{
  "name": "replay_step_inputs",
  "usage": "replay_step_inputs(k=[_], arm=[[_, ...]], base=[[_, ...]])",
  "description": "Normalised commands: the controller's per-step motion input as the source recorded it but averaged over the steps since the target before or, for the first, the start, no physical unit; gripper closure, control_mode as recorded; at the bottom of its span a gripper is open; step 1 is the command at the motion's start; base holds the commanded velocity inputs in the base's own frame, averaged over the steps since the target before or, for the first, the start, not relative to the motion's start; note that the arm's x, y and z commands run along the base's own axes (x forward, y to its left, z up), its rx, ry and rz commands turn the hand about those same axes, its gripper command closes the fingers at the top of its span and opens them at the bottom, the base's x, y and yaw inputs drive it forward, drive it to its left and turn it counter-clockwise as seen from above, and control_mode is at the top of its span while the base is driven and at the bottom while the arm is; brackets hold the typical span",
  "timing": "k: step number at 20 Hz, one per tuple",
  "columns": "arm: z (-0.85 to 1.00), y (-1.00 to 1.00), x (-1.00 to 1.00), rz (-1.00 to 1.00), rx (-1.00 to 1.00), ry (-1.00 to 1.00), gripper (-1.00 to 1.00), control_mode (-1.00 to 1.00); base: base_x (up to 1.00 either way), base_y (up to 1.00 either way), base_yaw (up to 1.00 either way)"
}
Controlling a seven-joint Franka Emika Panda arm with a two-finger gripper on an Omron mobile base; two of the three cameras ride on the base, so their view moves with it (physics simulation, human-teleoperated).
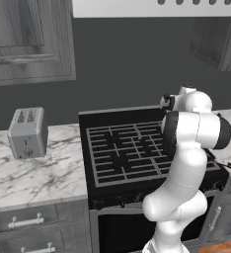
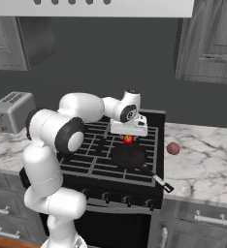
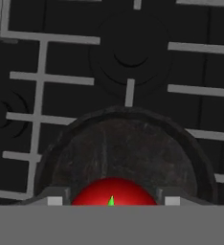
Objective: Place the pan on the front right burner on the stove. Then place the tomato and the onion in the pan and turn on the front right burner.
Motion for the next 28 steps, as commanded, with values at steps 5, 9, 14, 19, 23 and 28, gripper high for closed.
replay_step_inputs(k=[5, 9, 14, 19, 23, 28], arm=[[-0.41, 0.00, 0.00, 0.00, 0.00, 0.00, 1.00, -1.00], [-0.22, 0.00, 0.00, 0.00, 0.00, 0.00, 1.00, -1.00], [-0.13, 0.00, 0.00, 0.00, 0.00, 0.00, 1.00, -1.00], [-0.15, 0.00, 0.00, 0.00, 0.00, 0.00, 1.00, -1.00], [-0.15, 0.00, 0.00, 0.00, 0.00, 0.00, 1.00, -1.00], [-0.07, 0.00, 0.00, 0.00, 0.00, 0.00, 1.00, -1.00]], base=[[0.00, 0.00, 0.00], [0.00, 0.00, 0.00], [0.00, 0.00, 0.00], [0.00, 0.00, 0.00], [0.00, 0.00, 0.00], [0.00, 0.00, 0.00]])
